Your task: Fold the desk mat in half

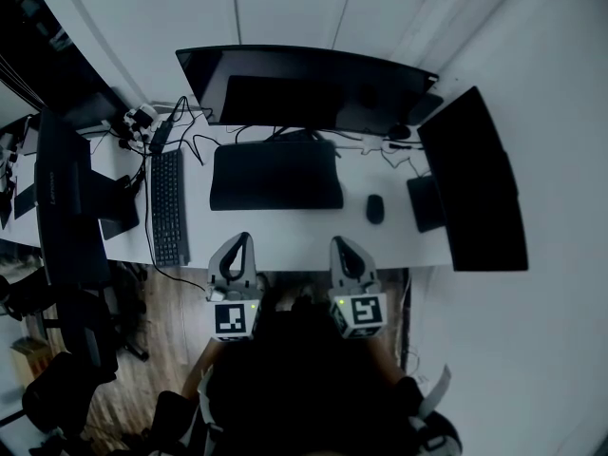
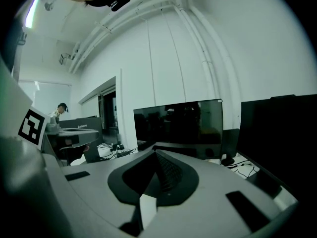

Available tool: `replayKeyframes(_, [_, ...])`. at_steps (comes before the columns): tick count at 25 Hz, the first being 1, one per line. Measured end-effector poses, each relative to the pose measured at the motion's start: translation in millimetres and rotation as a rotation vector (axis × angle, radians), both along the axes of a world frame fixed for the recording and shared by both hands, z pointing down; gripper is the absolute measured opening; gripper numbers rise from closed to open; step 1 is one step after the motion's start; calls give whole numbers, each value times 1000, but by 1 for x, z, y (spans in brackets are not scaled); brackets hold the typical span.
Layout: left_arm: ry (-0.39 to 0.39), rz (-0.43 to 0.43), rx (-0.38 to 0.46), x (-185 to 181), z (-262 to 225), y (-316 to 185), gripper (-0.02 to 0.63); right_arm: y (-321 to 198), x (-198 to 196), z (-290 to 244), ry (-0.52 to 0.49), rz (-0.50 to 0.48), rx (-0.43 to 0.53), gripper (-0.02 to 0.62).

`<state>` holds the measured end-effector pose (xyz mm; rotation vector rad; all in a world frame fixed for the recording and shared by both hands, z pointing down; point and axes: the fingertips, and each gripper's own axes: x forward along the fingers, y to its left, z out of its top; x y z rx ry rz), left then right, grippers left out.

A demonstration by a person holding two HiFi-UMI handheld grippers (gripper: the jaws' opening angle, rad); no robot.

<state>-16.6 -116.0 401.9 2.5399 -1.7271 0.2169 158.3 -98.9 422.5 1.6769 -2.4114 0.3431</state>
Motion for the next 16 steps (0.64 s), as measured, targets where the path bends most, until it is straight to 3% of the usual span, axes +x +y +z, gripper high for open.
replayKeyframes(16, [6,3,13,-2,-1,2,6,2,-3,0,4,-5,10,6])
